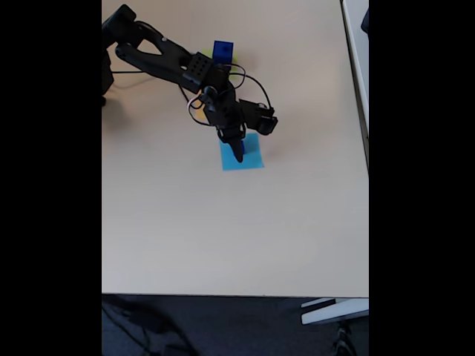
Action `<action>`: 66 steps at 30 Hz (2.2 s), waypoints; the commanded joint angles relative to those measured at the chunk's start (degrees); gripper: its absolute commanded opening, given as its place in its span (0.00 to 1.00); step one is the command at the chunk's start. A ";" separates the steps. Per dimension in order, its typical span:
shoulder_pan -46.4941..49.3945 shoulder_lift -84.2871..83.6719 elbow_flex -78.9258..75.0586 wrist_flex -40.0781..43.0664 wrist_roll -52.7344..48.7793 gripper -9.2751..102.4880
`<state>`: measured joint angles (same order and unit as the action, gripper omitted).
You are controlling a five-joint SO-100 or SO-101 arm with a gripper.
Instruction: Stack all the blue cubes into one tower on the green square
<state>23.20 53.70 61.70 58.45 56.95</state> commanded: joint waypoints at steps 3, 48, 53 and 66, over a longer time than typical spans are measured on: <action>-3.34 10.63 -0.70 -0.44 0.70 0.31; -42.19 34.45 16.26 9.49 50.01 0.29; -41.84 29.53 13.45 8.26 48.43 0.29; -41.48 23.91 11.95 5.54 47.55 0.29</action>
<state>-18.98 77.08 76.38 65.48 106.08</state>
